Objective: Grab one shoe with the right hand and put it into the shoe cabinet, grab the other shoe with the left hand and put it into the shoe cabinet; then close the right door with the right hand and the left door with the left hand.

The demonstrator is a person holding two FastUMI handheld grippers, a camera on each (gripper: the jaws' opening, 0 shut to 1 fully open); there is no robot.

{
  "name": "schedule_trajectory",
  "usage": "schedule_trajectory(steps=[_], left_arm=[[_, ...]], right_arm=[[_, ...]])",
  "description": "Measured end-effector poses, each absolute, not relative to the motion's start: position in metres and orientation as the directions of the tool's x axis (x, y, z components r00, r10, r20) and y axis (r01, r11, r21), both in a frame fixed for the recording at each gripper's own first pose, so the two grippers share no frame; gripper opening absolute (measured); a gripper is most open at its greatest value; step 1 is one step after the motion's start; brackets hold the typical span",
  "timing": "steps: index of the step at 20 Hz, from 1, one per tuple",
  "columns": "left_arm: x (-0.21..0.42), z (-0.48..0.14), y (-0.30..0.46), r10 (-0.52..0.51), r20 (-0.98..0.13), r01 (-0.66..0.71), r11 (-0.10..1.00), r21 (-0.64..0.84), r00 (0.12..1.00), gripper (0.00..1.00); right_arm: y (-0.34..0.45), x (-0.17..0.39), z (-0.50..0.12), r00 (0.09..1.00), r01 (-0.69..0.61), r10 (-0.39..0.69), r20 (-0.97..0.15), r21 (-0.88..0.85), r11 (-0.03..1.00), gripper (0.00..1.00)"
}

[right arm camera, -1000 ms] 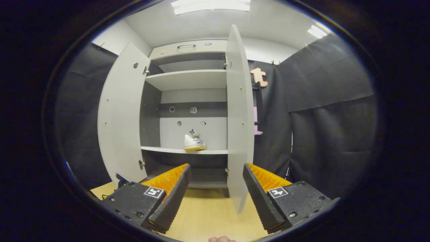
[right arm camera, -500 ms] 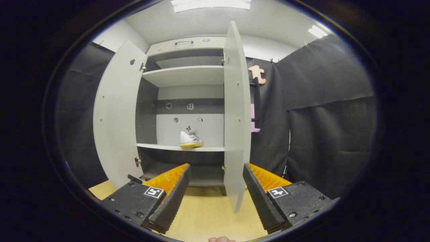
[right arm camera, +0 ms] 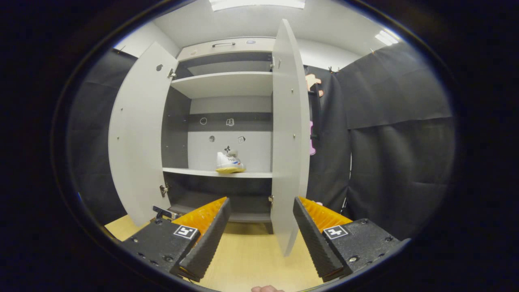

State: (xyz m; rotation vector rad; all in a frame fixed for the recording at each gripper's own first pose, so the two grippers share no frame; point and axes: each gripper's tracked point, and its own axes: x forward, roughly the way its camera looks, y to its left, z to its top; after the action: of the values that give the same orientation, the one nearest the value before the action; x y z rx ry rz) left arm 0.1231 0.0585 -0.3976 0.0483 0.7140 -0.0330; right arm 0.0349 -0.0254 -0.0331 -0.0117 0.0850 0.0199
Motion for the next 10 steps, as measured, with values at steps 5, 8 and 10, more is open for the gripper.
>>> schedule_trajectory(steps=[5,8,10], left_arm=[[0.107,-0.346,0.058,-0.026,-0.616,0.033,0.999,0.000,0.787,0.00],[0.091,-0.267,0.051,-0.049,-0.528,0.026,0.998,-0.051,0.848,0.01],[0.091,-0.215,0.059,-0.054,-0.459,0.029,0.998,-0.060,0.887,0.01]], right_arm=[[-0.012,0.043,-0.028,0.996,-0.059,0.058,-0.070,-0.015,0.998,0.98],[-0.002,0.048,-0.025,0.994,-0.089,0.088,-0.061,-0.012,0.996,0.98],[0.008,0.049,-0.025,0.992,-0.116,0.115,-0.060,-0.008,0.993,0.98]])
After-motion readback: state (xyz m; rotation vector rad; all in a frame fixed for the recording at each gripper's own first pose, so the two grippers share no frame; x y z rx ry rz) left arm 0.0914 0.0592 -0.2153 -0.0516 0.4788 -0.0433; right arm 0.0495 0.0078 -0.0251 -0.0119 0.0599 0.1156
